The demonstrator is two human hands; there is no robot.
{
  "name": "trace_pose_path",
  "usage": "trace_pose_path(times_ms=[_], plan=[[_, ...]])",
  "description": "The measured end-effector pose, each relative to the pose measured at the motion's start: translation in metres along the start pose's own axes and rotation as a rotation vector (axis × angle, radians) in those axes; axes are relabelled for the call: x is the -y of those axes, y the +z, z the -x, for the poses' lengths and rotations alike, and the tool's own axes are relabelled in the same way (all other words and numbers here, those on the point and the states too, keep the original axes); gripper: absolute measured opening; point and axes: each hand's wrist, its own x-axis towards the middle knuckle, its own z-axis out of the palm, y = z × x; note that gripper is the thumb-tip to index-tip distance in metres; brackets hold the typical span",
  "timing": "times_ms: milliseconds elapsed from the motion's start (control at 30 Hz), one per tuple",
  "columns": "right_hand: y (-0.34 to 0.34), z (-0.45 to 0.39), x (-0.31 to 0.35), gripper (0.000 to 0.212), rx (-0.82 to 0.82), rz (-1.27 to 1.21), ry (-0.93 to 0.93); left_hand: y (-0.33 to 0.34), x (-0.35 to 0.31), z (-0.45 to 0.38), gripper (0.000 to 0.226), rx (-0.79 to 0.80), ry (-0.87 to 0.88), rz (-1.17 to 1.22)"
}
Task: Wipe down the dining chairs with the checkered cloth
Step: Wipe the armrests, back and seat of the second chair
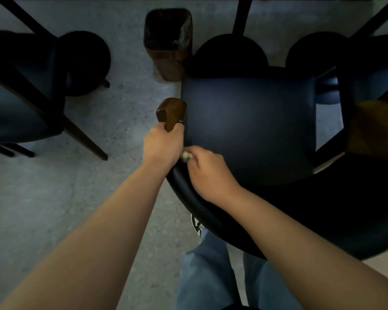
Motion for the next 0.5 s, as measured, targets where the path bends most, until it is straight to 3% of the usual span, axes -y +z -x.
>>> trace_pose_path(times_ms=[200,400,500], plan=[[-0.022,0.039,-0.006,0.051,0.214,0.203,-0.109,-0.006,-0.010,0.024,0.039,-0.113,-0.002,-0.154],[-0.051,0.084,-0.035,0.052,0.283,0.393,-0.148,0.010,-0.019,0.069,0.041,-0.249,-0.023,-0.273],[-0.078,0.101,-0.056,0.053,0.359,0.422,-0.164,0.030,-0.017,0.100,0.062,-0.292,0.003,-0.422]])
